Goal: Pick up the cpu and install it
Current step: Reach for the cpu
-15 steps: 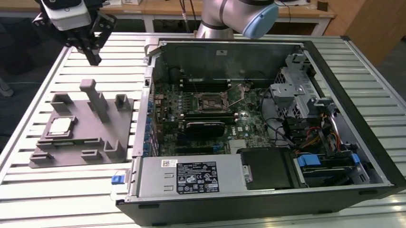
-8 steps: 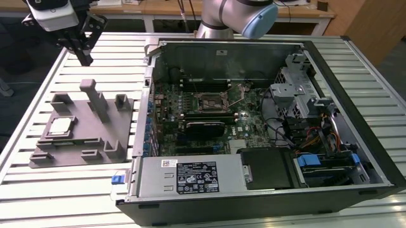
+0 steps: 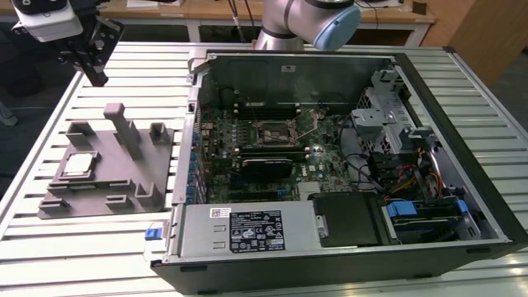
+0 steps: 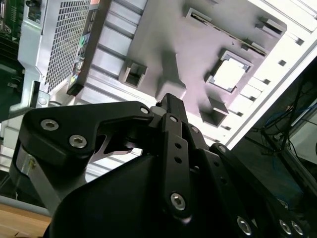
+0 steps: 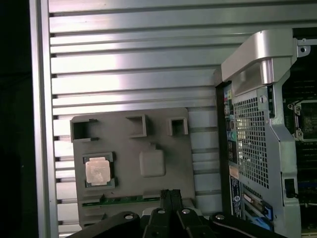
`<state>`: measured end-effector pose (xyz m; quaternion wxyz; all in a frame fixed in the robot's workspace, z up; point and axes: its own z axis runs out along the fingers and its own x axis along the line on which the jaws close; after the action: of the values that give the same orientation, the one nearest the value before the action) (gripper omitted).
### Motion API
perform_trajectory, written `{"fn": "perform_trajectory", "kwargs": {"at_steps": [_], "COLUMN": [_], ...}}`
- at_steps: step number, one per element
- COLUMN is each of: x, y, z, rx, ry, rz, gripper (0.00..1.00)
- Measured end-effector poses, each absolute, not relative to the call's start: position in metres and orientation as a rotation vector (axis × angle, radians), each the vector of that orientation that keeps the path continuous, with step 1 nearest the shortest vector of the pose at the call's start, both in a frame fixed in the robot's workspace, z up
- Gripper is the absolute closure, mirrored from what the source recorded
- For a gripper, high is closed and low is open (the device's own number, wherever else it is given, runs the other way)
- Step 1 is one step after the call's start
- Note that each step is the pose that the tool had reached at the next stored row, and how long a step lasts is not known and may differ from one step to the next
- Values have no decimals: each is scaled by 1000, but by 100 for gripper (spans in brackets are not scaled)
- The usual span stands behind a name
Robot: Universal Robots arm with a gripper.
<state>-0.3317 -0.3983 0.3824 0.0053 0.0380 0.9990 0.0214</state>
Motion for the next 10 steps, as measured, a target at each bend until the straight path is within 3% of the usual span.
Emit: {"fn": "perform_trajectory", "kwargs": {"at_steps": [10], "x": [-354], "y": [-398], "z": [381], "rx": [119], "ry": [3130], "rz": [67], "gripper": [89]}}
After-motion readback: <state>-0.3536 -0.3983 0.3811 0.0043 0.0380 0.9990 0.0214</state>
